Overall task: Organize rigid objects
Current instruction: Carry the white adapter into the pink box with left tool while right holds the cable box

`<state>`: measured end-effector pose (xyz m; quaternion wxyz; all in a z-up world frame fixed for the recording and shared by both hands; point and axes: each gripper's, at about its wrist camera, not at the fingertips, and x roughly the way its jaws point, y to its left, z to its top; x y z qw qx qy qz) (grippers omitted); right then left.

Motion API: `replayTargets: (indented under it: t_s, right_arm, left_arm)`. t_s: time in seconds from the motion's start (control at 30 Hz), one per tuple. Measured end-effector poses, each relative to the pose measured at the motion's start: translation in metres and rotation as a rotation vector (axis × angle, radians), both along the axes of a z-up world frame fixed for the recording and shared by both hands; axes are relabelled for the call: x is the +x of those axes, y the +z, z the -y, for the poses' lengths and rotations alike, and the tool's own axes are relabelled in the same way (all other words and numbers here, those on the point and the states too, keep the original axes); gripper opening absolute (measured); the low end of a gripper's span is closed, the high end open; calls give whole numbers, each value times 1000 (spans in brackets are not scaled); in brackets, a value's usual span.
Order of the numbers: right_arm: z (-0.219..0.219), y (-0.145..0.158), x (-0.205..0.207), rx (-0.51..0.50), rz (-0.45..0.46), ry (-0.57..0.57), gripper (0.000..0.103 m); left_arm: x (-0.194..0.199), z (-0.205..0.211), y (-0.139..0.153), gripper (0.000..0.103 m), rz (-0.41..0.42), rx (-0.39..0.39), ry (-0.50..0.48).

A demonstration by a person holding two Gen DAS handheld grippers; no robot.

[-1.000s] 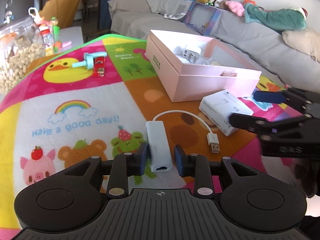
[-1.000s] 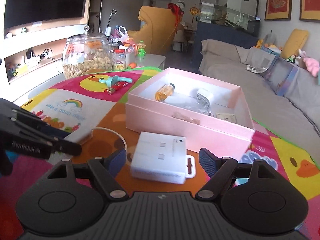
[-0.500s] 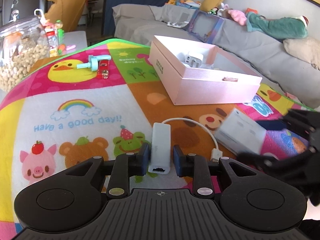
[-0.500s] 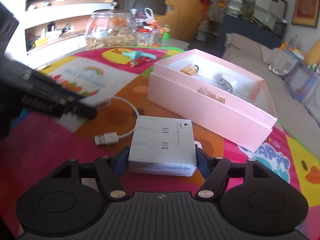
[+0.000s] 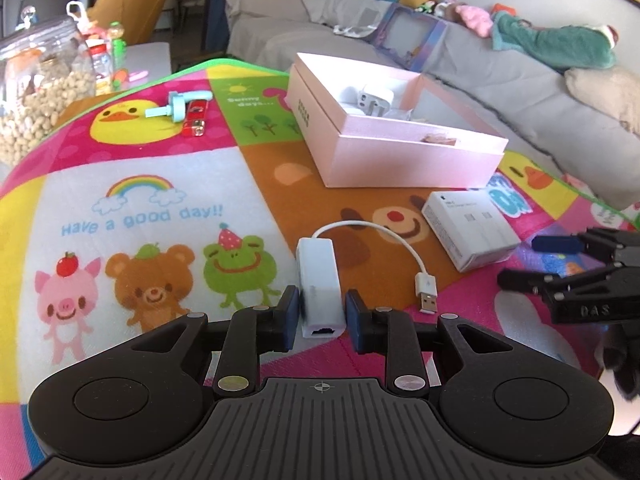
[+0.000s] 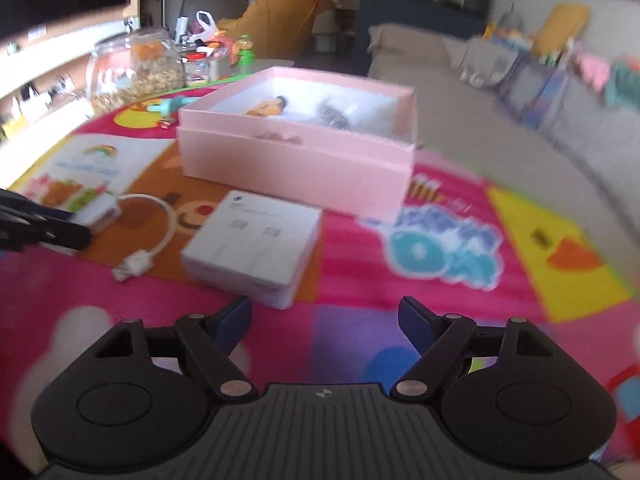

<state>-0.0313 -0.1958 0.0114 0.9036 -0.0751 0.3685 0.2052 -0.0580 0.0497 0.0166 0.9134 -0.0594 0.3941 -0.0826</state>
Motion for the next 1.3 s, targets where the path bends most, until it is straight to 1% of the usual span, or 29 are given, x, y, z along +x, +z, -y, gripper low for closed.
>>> replayTargets:
  t_s: [0.07, 0.1, 0.13, 0.17, 0.27, 0.37, 0.53, 0.67, 0.77, 0.8, 0.83, 0.87, 0.9, 0.93, 1.0, 1.17, 1.3]
  right_arm:
    - [-6, -3, -3, 8, 7, 0, 85]
    - [-10, -4, -4, 5, 14, 1, 86]
    - [-13, -5, -5, 9, 18, -1, 86]
    - [-15, -6, -5, 16, 17, -5, 90]
    - [-22, -8, -4, 16, 20, -24, 95]
    - [-28, -8, -1, 18, 22, -46, 96]
    - [-37, -7, 8, 28, 7, -64, 96]
    - [-46, -3, 22, 71, -19, -63, 96]
    - [-56, -4, 32, 67, -19, -60, 96]
    - [-59, -5, 35, 51, -12, -63, 95]
    - [-62, -6, 38, 25, 1, -70, 92]
    - [-64, -6, 38, 0, 18, -78, 84]
    - [-65, -5, 38, -11, 31, -76, 79]
    - [-64, -3, 38, -11, 31, -63, 70]
    - [-62, 0, 35, -8, 21, -46, 69]
    - [-53, 8, 18, -19, 37, -17, 69]
    - [-37, 18, 4, -7, 48, -19, 69]
  left_arm:
    - [2, 3, 1, 28, -9, 18, 3]
    - [3, 2, 1, 28, -14, 13, 8]
    - [4, 0, 1, 28, -20, -4, 16]
    - [6, -2, 1, 28, -27, -25, 27]
    - [13, -11, 0, 27, -38, -90, 63]
    - [16, -12, -3, 27, -18, -111, 88]
    - [14, -4, -3, 27, 5, -48, 55]
    - [13, 1, -3, 27, 15, -20, 51]
    - [12, 3, -4, 27, 25, 4, 40]
    - [12, 4, -4, 27, 27, 8, 38]
    - [11, 4, -4, 27, 28, 10, 37]
    - [11, 4, -4, 27, 27, 10, 37]
    - [11, 4, -4, 27, 27, 8, 38]
    - [11, 4, -4, 27, 26, 7, 39]
    - [11, 4, -4, 27, 27, 11, 38]
    - [11, 6, -4, 27, 30, 28, 33]
    - [6, 10, -3, 27, 36, 65, 5]
